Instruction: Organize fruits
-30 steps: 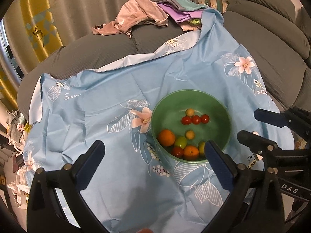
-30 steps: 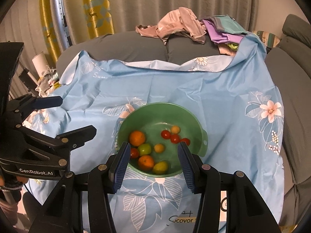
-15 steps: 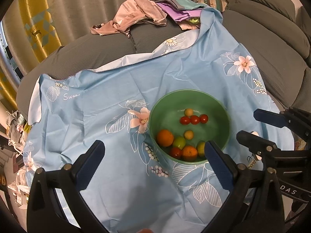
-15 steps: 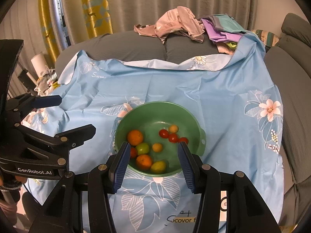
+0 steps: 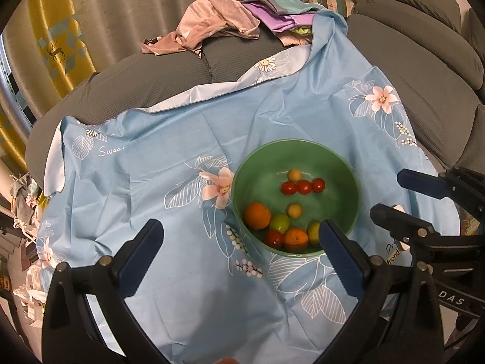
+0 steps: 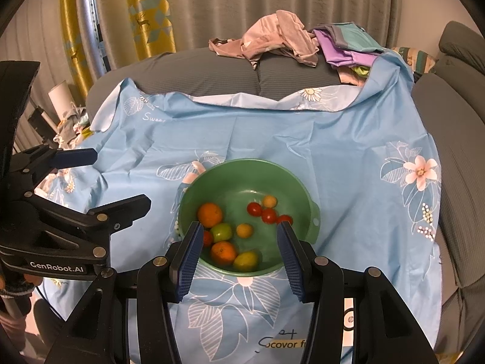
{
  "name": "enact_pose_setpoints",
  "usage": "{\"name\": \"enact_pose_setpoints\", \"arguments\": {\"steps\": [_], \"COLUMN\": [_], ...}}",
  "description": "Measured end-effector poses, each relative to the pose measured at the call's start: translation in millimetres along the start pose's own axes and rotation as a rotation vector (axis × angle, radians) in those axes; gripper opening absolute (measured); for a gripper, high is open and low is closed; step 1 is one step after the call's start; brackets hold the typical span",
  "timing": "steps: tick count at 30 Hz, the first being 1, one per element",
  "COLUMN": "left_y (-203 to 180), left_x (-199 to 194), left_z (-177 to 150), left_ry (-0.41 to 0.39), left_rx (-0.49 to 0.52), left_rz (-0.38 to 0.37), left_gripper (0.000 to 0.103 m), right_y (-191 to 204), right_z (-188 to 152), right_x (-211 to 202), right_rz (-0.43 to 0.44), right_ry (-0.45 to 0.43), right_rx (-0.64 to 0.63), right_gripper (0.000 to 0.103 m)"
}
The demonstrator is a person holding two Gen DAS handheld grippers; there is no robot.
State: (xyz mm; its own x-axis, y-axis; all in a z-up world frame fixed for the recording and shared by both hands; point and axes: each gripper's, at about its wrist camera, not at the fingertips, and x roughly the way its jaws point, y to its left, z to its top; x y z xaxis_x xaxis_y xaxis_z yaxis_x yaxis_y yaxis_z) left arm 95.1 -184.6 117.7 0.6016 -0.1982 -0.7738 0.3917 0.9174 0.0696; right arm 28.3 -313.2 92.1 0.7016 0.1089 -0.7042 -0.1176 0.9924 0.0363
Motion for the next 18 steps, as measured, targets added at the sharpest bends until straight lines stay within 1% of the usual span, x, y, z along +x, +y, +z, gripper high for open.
{"name": "enact_pose_setpoints", "arguments": {"steps": [18], "left_y": [-0.2], "left_x": [-0.7], "left_z": [0.0], "left_ry": [-0.005], "left_rx": [0.0], "left_rz": [-0.003], "left_gripper": [0.103], "right_y": [-0.3], "right_z": [-0.7], "right_x": [-0.7], "right_rz": [-0.003], "right_ry": [0.0], "right_rx": [0.0], "right_gripper": [0.051]}}
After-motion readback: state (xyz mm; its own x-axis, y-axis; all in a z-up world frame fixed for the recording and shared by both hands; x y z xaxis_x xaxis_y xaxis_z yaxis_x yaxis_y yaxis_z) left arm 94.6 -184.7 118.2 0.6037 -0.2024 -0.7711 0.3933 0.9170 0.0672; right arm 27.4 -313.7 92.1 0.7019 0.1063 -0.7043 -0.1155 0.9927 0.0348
